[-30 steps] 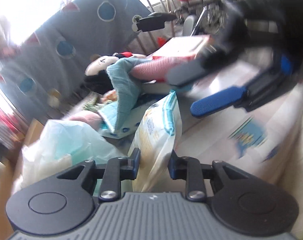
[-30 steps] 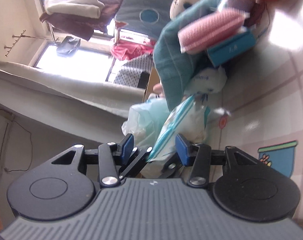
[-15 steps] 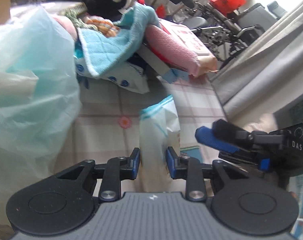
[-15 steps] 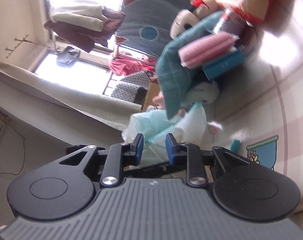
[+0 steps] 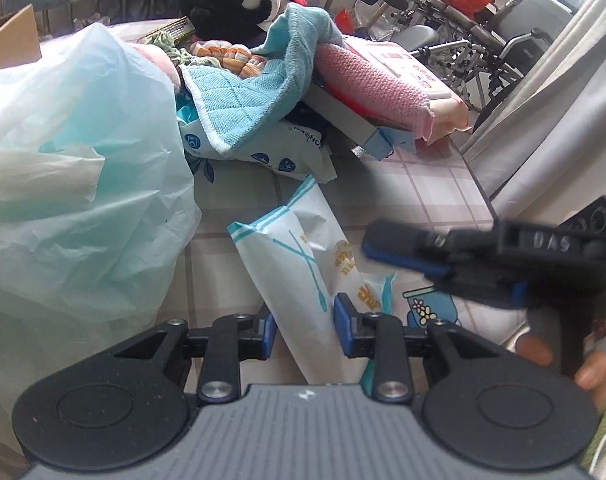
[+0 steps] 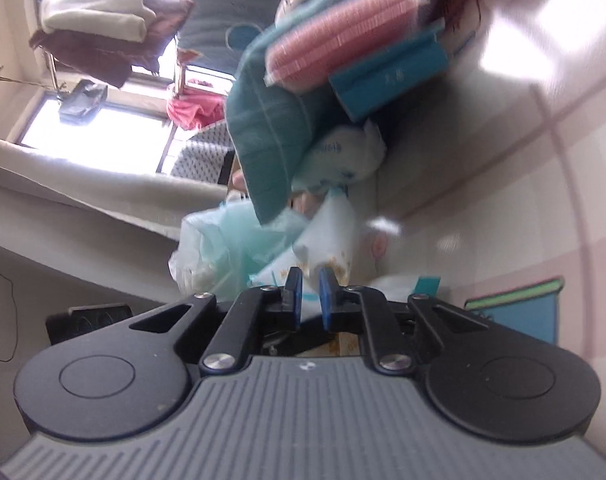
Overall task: Organize soft objects
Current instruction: 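Grasp the white-and-blue wipes packet with the left tool while the right tool reaches toward the pink sponge, then grasp the pink knitted sponge with the right tool and lift it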
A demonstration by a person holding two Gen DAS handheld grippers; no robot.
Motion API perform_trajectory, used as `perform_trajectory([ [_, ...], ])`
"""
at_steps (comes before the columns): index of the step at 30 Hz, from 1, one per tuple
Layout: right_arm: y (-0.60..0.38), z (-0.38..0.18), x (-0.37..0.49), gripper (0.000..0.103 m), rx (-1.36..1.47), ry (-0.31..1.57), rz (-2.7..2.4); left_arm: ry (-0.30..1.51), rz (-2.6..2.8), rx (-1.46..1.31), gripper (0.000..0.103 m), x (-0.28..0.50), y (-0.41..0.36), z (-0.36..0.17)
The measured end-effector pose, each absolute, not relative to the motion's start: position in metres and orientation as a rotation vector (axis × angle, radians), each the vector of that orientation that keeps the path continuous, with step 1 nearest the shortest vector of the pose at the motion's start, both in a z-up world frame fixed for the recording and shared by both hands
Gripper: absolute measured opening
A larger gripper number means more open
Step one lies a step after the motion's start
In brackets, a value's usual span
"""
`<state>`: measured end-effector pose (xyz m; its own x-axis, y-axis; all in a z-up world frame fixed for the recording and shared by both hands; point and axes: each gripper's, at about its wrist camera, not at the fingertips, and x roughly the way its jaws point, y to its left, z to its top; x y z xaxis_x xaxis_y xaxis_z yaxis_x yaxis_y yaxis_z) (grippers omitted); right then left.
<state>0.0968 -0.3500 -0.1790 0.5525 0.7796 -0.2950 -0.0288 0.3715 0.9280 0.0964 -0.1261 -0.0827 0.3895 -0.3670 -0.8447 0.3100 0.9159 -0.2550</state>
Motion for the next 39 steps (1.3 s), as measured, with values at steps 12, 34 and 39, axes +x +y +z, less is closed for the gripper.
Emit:
perform_trajectory([
  [12,-0.34,-0.19,0.092,0.022,1.045,0.943,0.548,1.067,-0.463,0.027,0.064,0.079,-0.136,-0.08],
  [34,-0.367,-0.07,0.187,0.102,0.412,0.759,0.412,1.036,-0.427,0.031,0.04,0.09,-0.123,-0.082],
  [39,-0.351,-0.09,0.232,0.096,0.355,0.949,0.423,1.036,-0.426,0.031,0.04,0.089,-0.123,-0.083],
])
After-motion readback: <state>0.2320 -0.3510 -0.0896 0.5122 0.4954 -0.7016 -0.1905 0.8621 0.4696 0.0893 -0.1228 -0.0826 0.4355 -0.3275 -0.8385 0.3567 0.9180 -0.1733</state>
